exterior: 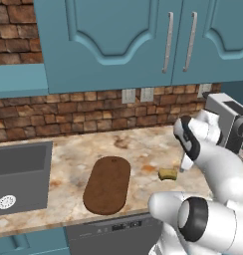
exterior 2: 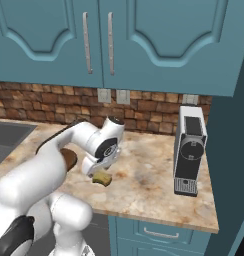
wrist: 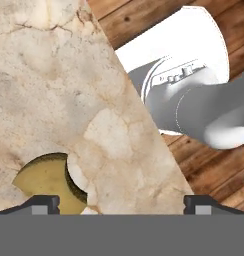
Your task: Pick up the sponge from the counter and clean the cutting board by briefly scrubbing or pressing down on the cutting board. Once finished, release the sponge.
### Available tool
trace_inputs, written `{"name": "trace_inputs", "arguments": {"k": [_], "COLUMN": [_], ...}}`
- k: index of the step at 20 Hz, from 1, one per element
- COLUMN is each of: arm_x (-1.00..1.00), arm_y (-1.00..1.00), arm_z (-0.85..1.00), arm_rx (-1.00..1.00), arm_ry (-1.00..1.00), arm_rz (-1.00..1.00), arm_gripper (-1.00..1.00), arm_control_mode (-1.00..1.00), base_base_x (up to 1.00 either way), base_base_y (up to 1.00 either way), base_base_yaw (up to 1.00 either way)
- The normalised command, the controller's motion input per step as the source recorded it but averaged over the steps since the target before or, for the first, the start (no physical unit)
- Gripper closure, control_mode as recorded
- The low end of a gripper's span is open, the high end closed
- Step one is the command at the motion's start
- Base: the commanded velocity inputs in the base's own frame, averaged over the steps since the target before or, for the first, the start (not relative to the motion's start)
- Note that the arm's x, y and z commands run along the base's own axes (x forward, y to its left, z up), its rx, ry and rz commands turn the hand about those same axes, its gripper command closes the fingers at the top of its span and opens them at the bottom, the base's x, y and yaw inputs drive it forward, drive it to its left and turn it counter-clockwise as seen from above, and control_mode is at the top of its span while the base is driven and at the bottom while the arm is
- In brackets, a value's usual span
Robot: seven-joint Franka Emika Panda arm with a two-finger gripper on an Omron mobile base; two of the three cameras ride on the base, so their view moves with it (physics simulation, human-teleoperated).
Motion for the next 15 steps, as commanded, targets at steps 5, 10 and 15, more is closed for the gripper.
{"name": "trace_inputs", "arguments": {"k": [5,10,15], "arm_x": [-0.48,-0.64,-0.66], "arm_y": [0.0,0.0,0.0], "arm_z": [0.57,0.51,0.62], "arm_rx": [-0.06,-0.1,-0.11], "arm_ry": [0.0,-0.03,-0.06], "arm_rz": [-0.1,0.0,0.0], "arm_gripper": [-1.0,-1.0,-1.0], "arm_control_mode": [-1.0,-1.0,-1.0], "base_base_x": [0.0,0.0,0.0], "base_base_y": [0.0,0.0,0.0], "base_base_yaw": [0.0,0.0,0.0]}}
